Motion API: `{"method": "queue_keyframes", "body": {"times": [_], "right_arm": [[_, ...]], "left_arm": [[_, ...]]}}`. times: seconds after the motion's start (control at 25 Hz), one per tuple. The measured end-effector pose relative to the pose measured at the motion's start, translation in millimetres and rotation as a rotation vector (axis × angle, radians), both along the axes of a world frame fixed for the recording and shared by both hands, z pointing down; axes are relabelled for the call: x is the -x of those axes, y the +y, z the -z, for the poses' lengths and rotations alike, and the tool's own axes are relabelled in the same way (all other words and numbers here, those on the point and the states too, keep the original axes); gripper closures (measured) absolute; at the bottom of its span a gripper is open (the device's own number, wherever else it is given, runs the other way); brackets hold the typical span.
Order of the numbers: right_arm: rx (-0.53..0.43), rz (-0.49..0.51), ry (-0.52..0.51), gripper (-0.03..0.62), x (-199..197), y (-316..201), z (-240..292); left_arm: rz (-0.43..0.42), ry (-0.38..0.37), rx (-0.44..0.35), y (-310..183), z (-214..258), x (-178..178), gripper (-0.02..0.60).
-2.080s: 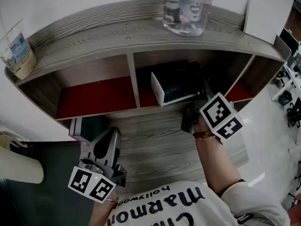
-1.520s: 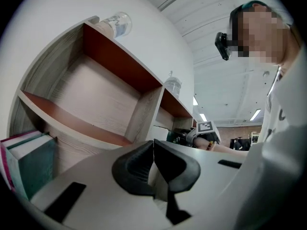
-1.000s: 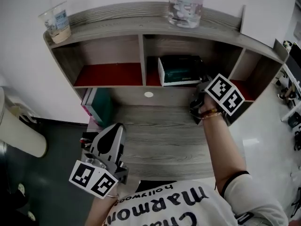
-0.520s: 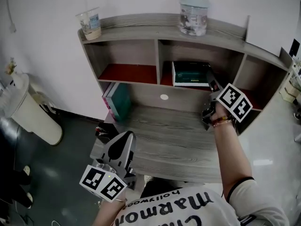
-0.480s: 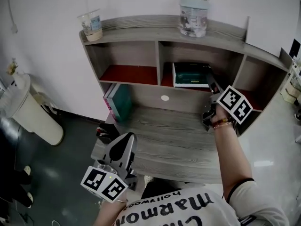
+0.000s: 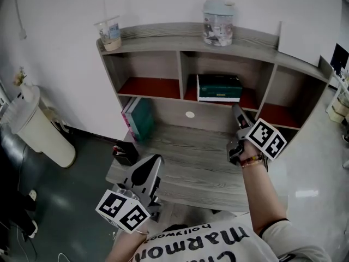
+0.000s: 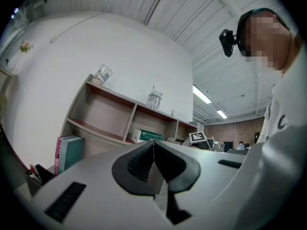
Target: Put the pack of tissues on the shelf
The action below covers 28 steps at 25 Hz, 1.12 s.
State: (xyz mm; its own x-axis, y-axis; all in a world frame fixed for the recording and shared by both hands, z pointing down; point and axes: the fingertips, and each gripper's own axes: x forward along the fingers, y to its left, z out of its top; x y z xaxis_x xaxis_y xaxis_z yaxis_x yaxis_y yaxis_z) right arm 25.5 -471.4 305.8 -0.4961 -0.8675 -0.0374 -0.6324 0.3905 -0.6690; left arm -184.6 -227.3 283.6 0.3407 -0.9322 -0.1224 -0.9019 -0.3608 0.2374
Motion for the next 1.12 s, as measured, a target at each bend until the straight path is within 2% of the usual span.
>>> {"method": "queue_keyframes", "body": {"times": [0.24, 0.6, 0.84, 1.0, 1.12], "right_arm": [[0.014, 0.05, 0.046, 0.26, 8.6, 36.3, -9.0], [0.039, 0.068, 0.017, 0.273, 11.5, 105.4, -7.6], [0.06, 0.027, 0.015, 0.344, 10.8, 144.8, -12.5], [0.079, 0.034, 0.01, 0.353, 11.2, 171.1, -20.1], [0.091, 0.041, -0.001, 0.403, 8.3, 193.1, -27.0]], "left_arm": [[-0.059, -0.003, -0.016, 1.1, 2.3, -19.0, 0.563], [-0.125, 0.01, -0.002, 31.2, 4.9, -20.7, 0.563], [-0.152, 0.017, 0.006, 56.6, 2.7, -14.2, 0.563], [-0.167, 0.017, -0.006, 70.8, 5.2, -15.7, 0.563], [-0.192, 0.023, -0.004, 79.5, 2.4, -22.2, 0.563]]}}
